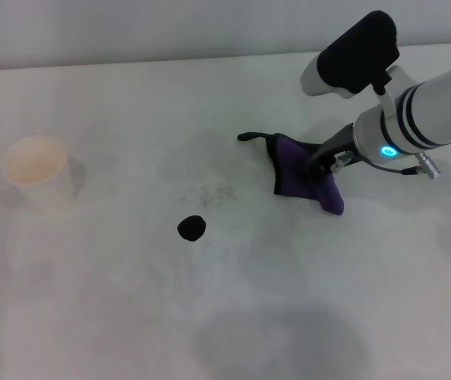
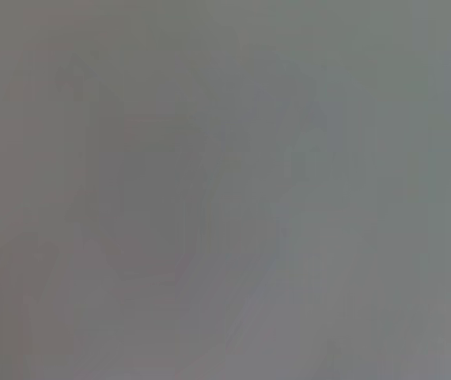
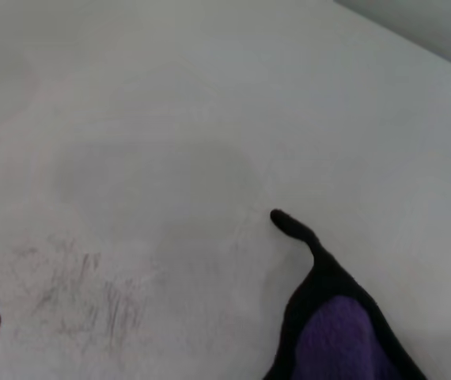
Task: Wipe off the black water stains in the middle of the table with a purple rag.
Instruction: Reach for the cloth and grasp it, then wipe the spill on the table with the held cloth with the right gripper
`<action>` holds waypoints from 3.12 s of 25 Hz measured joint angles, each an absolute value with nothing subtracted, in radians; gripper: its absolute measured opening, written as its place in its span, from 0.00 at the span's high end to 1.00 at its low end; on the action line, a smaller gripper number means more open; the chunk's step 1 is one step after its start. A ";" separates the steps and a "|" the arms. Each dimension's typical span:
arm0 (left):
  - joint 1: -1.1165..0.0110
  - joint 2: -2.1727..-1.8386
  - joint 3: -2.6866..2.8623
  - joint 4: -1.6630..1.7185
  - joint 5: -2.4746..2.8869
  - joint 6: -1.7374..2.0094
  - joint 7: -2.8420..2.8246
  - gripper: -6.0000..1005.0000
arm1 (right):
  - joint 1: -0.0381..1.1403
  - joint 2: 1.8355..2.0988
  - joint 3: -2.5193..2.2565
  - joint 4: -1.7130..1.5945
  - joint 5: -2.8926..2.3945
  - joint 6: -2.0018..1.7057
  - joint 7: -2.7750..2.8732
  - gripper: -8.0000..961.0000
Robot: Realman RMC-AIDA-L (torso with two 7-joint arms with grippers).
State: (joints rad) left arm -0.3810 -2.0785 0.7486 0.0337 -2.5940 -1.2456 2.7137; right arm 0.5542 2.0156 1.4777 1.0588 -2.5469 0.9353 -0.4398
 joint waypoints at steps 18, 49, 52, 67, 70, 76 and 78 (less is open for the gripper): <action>-0.388 -2.079 0.749 0.034 -2.594 -1.250 2.709 0.11 | 0.597 2.018 1.457 1.105 -2.456 0.971 -0.509 0.89; -0.421 -2.082 0.755 0.030 -2.588 -1.246 2.704 0.11 | 0.678 2.028 1.129 0.816 -1.748 0.734 -0.942 0.89; -0.425 -2.083 0.756 0.025 -2.586 -1.246 2.703 0.11 | 0.691 2.028 1.094 0.800 -1.671 0.723 -0.990 0.89; -0.420 -2.085 0.756 0.023 -2.585 -1.256 2.702 0.11 | 0.655 2.019 1.066 0.764 -1.633 0.427 -1.051 0.89; -0.419 -2.084 0.756 0.024 -2.585 -1.256 2.702 0.11 | 0.649 2.019 1.066 0.764 -1.626 0.431 -1.052 0.89; -0.425 -2.084 0.756 0.027 -2.585 -1.256 2.701 0.11 | 0.651 2.027 1.057 0.787 -1.608 0.553 -1.052 0.89; -0.427 -2.083 0.756 0.028 -2.585 -1.256 2.701 0.11 | 0.657 2.028 1.038 0.805 -1.591 0.590 -1.052 0.89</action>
State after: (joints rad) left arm -0.4265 -2.0834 0.7563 0.0281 -2.5847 -1.2564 2.7013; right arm 0.6571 2.0278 1.0376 0.8049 -1.5908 0.5902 -1.0523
